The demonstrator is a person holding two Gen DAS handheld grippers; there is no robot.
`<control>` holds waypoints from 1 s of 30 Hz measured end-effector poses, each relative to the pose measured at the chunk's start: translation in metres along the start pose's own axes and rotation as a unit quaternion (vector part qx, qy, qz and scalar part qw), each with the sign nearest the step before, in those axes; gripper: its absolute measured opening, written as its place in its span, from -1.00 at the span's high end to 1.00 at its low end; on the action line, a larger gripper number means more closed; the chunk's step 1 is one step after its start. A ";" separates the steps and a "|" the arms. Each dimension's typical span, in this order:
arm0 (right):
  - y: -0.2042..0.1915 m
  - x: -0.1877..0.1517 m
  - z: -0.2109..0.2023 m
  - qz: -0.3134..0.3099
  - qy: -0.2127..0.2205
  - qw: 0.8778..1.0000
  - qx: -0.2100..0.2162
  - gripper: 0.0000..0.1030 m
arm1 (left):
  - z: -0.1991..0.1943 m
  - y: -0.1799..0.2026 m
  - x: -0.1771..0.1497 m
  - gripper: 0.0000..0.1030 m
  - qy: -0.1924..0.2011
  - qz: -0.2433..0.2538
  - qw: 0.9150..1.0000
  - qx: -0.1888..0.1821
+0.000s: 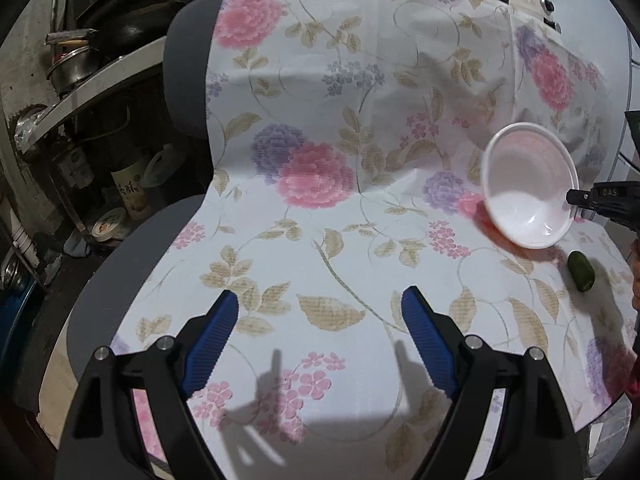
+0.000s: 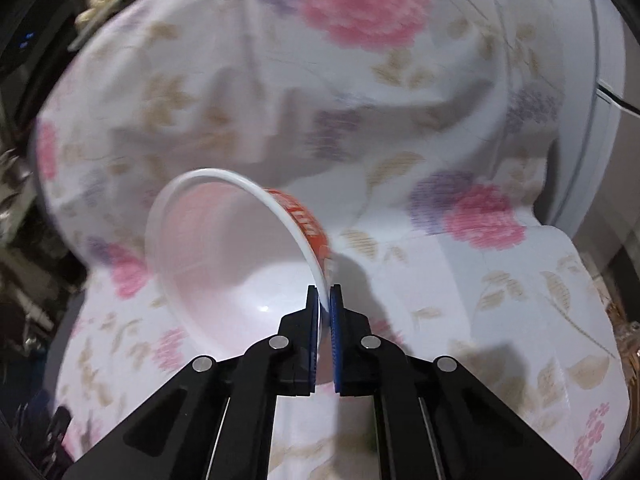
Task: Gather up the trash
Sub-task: 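Grasp the orange-and-white paper cup rim with the right gripper and lift, then grasp the cup rim with the left gripper while the right releases it and grasps the lime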
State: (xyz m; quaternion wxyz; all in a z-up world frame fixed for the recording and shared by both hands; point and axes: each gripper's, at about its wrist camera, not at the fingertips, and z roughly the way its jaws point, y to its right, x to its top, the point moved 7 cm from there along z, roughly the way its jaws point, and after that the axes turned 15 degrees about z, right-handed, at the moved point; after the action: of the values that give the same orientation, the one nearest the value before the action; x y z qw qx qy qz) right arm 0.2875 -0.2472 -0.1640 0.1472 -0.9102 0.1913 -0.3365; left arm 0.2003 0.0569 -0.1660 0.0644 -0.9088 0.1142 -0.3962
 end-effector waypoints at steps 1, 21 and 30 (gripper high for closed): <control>-0.006 -0.003 -0.004 -0.001 -0.003 1.000 0.008 0.89 | -0.004 -0.001 0.000 -0.58 0.002 -0.001 1.000 0.001; -0.072 -0.057 -0.068 -0.079 -0.029 0.994 0.072 0.12 | -0.051 -0.001 0.005 -0.58 0.038 -0.005 0.999 0.000; 0.025 -0.029 -0.068 -0.099 0.032 0.993 -0.061 0.12 | -0.042 0.012 0.012 -0.58 0.036 0.003 0.999 -0.011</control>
State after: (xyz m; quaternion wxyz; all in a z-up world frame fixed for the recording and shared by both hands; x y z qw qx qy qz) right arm 0.2157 -0.2660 -0.1409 0.0516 -0.9207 0.1248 -0.3661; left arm 0.1758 0.0407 -0.1317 0.0514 -0.8942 0.1237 -0.4272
